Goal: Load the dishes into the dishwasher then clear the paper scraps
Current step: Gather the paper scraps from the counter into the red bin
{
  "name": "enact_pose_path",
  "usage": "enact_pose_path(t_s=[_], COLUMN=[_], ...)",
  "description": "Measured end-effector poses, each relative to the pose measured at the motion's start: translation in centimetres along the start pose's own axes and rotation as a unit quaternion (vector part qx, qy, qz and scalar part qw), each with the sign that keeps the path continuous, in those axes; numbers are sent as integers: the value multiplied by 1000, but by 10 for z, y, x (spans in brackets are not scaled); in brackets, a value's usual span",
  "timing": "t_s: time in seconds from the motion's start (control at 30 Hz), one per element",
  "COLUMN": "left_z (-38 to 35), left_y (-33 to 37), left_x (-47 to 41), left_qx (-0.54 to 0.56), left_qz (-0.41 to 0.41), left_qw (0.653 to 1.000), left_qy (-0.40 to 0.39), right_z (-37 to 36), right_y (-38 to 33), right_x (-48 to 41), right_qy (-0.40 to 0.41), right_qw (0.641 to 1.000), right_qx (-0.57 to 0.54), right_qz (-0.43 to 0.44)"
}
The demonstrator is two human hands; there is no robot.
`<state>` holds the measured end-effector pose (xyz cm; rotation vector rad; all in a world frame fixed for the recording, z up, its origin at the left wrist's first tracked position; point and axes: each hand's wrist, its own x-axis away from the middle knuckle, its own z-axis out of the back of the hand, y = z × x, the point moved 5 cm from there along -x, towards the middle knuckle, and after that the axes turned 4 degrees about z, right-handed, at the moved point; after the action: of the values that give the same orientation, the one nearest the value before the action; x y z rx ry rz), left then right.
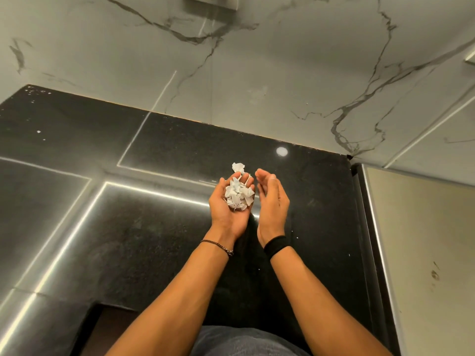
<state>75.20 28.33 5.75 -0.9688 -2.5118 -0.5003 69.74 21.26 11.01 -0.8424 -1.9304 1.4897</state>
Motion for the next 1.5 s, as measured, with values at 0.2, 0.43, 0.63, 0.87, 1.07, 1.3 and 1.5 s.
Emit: enact_pose_path(t_s=[0.2, 0.43, 0.63, 0.87, 1.07, 1.3, 1.5], left_z=[-1, 30, 126, 219, 302, 454, 528], left_y=[8, 2, -7, -41, -58, -58, -45], left_x=[42, 135, 238, 322, 309, 210, 155], left_qx=[64, 121, 180, 174, 142, 170, 137], left_qz=[-78, -208, -324, -350, -288, -190, -160], left_qw=[995, 971, 922, 889, 887, 868, 915], left_qy=[-19, -9, 111, 240, 331, 427, 345], right_z=[-24, -23, -10, 24, 44, 52, 50], right_y=[-4, 4, 43, 95, 179, 353, 458], right_x=[35, 116, 236, 340, 362, 348, 341], right_qy=[-51, -166, -316, -421, -406, -286, -241], right_qw=[994, 976, 930, 873, 855, 866, 854], right_qx=[-81, -88, -62, 38, 144, 234, 149], right_qz=[-54, -113, -175, -246, -290, -337, -436])
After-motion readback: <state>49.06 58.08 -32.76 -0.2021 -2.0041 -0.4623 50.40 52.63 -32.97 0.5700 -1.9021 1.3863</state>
